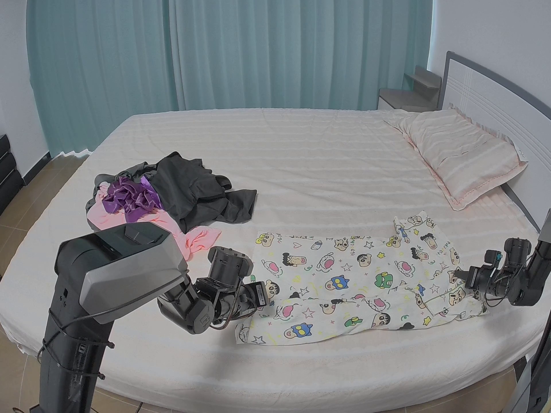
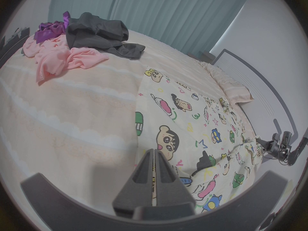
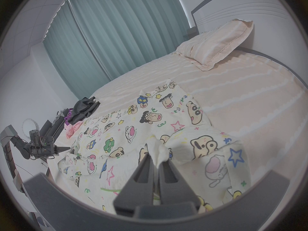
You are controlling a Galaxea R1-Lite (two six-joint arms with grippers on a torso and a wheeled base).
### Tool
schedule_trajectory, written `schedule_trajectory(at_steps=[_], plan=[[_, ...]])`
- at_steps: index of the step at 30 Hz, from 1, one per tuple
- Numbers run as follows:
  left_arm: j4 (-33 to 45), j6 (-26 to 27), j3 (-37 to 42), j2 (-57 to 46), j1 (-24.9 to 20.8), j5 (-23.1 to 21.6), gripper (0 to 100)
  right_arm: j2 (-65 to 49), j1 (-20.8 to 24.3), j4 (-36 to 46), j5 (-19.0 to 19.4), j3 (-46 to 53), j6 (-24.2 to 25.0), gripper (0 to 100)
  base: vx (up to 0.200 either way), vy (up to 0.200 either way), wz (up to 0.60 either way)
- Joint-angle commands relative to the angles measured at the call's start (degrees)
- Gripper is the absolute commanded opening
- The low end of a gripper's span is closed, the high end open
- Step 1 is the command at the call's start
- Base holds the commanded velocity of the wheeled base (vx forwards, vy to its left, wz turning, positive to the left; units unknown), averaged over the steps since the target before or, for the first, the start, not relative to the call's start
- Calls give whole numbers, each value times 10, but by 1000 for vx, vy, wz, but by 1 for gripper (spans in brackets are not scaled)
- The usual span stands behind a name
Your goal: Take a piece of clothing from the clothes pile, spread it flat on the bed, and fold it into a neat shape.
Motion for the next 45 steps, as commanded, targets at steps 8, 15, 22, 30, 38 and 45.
schedule_trajectory(at_steps=[8,15,22,30,38,45], plan=[[0,-19,40,-63,31,-10,0,10,-2,6,-47,-17,1,100,0,0,0],[-2,-36,110,-131,68,-45,0,-33,-35,5,-63,-11,16,100,0,0,0],[-1,-103,180,-226,88,-91,0,-139,-15,2,-68,69,113,100,0,0,0],[-1,-198,285,-325,82,-104,0,-189,79,-3,-105,200,243,100,0,0,0],[-5,-265,351,-349,68,-144,0,-114,101,-45,-129,207,292,100,0,0,0],[-46,-269,387,-349,68,-147,0,25,105,-201,-208,226,303,100,0,0,0]])
